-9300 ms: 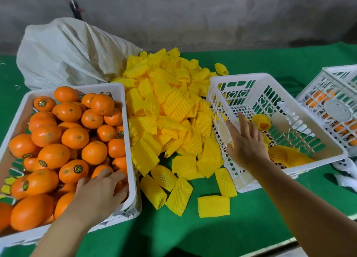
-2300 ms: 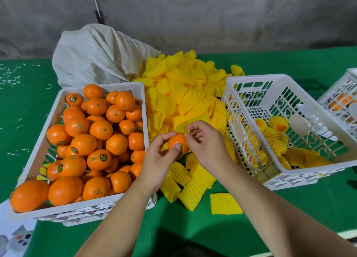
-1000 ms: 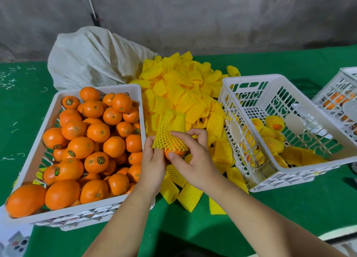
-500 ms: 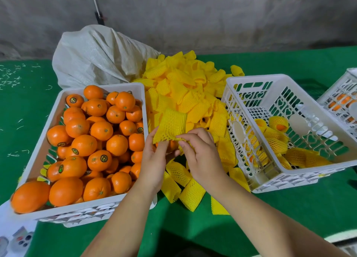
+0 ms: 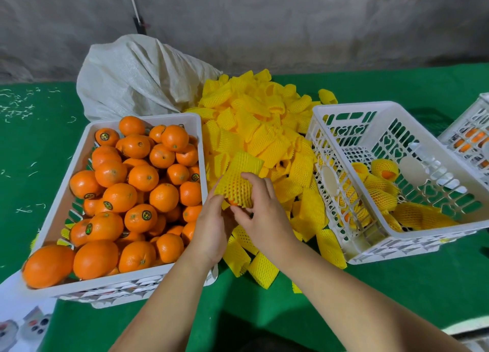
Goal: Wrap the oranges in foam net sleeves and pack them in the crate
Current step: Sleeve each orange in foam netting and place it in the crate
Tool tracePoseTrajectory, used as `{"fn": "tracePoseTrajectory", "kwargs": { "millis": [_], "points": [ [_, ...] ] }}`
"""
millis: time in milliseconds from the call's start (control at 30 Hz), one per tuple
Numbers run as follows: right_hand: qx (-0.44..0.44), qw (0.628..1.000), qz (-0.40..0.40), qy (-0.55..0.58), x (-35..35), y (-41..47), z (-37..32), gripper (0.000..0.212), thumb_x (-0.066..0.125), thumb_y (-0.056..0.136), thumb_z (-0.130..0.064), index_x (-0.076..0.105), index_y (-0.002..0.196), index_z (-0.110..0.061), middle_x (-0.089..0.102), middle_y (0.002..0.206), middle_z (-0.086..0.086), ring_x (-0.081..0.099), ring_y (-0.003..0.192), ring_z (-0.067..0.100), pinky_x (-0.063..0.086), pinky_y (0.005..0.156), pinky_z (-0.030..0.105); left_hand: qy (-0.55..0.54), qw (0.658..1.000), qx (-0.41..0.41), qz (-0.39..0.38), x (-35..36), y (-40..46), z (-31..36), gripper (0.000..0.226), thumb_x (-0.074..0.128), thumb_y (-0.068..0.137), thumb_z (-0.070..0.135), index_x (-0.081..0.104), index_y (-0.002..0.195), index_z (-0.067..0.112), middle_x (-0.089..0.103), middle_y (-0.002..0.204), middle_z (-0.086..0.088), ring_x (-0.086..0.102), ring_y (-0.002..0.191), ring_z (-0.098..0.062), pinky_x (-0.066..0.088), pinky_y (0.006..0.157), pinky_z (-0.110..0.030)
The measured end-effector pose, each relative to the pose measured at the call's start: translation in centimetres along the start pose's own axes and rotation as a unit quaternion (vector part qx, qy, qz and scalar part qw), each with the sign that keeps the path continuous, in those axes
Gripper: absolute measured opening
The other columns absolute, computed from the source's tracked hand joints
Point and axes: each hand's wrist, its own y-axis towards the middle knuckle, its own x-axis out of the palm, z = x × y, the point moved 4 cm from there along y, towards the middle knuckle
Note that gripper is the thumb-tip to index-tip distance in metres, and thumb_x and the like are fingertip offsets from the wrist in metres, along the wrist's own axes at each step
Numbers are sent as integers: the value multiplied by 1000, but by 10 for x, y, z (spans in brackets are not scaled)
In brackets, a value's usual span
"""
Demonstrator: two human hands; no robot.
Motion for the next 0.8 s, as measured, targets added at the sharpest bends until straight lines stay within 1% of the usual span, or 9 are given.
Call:
{"fn": "tracePoseTrajectory", "kwargs": {
  "millis": [100,167,233,300,367,467,600,700,800],
  "points": [
    [-6,999,21,-46,-13,8,4,66,78,89,-39,42,143,-27,46,133,-4,55,120,21,55,83,32,23,1000,15,13,2,-2,3,39,38,115,21,56,149,16,65,135,-24,61,122,-45,47,105,-66],
    [-29,989,57,-130,-19,6,2,68,78,83,-46,45,139,-26,43,129,0,49,121,24,53,81,34,20,999,23,27,2,-2,5,36,45,113,22,59,146,19,67,133,-22,64,122,-41,53,102,-59],
    [-43,981,83,-172,-21,1,-2,69,74,79,-52,44,137,-26,39,132,4,46,123,28,55,81,37,18,998,41,35,3,-3,5,32,49,111,22,63,140,17,71,127,-19,71,112,-33,61,90,-45],
    [-49,985,86,-143,-21,-3,-3,68,72,79,-53,44,134,-24,36,134,4,47,125,27,56,83,35,22,997,62,49,2,-5,6,25,49,112,19,66,128,13,73,116,-15,72,99,-28,61,80,-37],
    [-46,989,99,-102,-26,-4,-2,67,75,77,-53,48,130,-21,36,134,2,48,125,23,51,85,28,49,992,91,75,2,-6,7,19,51,111,19,68,110,13,68,92,-11,65,81,-22,55,68,-34],
    [-48,990,121,-61,-35,-3,2,65,77,75,-50,52,124,-16,36,133,-1,47,125,21,53,89,32,93,982,130,102,4,-8,7,14,56,108,15,70,107,11,64,76,-3,55,64,-12,48,57,-28],
    [-40,989,128,-59,-46,-3,8,62,77,75,-50,52,122,-17,37,133,-1,46,129,20,52,96,34,155,962,191,115,8,-14,8,11,61,103,26,71,109,24,72,92,3,62,78,-8,51,68,-22],
    [-20,993,113,-16,-43,-3,11,61,76,77,-47,50,121,-15,39,136,-1,40,127,3,46,92,19,200,947,227,111,9,-21,11,12,63,104,31,69,106,42,72,99,8,66,89,-8,53,76,-22],
    [29,994,98,42,-31,-3,15,61,82,79,-38,44,122,-18,45,132,-3,41,119,-1,41,90,7,238,933,248,104,9,-24,11,17,61,104,33,66,106,49,70,101,9,65,91,-11,52,76,-24]
  ]
}}
